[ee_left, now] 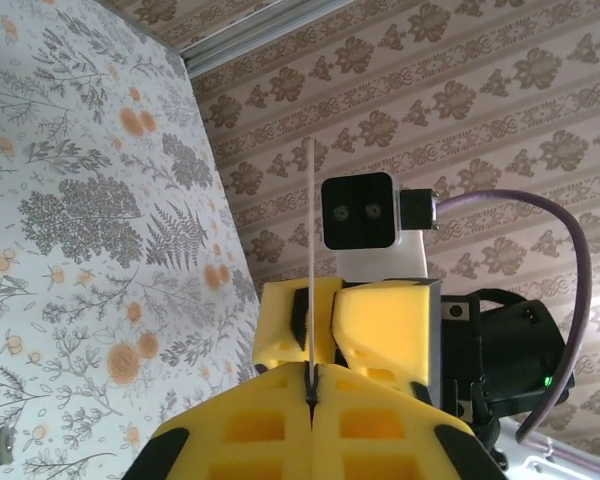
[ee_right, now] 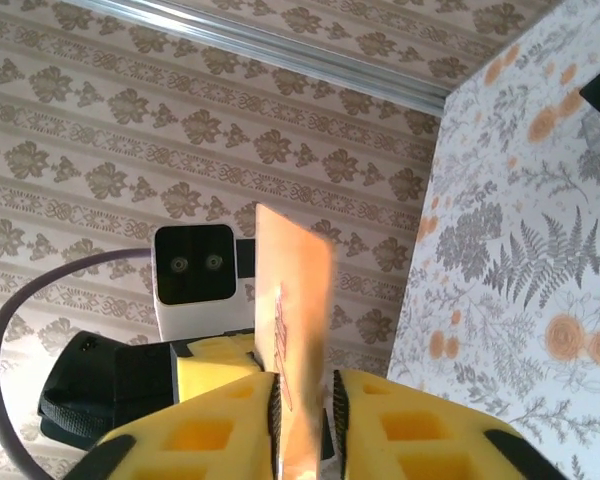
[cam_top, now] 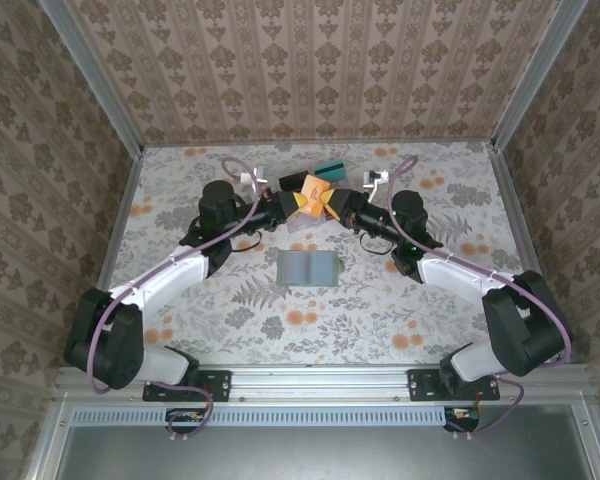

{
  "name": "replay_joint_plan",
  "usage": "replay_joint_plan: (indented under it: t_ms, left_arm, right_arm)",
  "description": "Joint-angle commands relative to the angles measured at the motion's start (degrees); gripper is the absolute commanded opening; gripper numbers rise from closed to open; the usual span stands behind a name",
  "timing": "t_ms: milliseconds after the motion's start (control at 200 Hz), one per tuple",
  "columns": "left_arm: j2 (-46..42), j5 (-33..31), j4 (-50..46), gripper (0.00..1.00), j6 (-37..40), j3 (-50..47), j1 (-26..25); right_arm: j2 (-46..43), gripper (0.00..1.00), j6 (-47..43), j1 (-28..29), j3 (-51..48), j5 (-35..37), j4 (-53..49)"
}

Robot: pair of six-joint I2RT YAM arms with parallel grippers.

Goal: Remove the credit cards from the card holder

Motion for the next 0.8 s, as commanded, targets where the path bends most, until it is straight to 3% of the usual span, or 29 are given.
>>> replay_joint_plan:
  t_ms: [0,105,225,395,795]
  left_arm:
    - [-1.8,-0.8,-4.3,0.00,6.4,-1.9,-0.2]
    - [-3.6,-3.5,-12.3,0.00,13.4,-2.8,0.4]
    - [-5.0,-9.4,-25.8,0.00,24.6,-0.4,1.4]
    - [-3.9,-15.9,-40.1,0.00,40.5,6.2,2.5]
    - [10.7,-17.8,-54.3,0.00,76.1,26.6,2.7]
  right_arm:
    - [-2.7,0.52,-2.3,-0.1,-0.4,-0.3,-9.8]
    - [-6.8,0.70,-8.4,0.0,0.4,1.5,-22.9]
    - [-9.8,0.84,-15.7,0.0,2.0,7.7,-39.9]
    - [-11.2,0.99,-19.4,-0.1,1.0,11.7,-47.7]
    - [-8.2,1.00,-20.3,-0.1,2.7,15.2,-52.6]
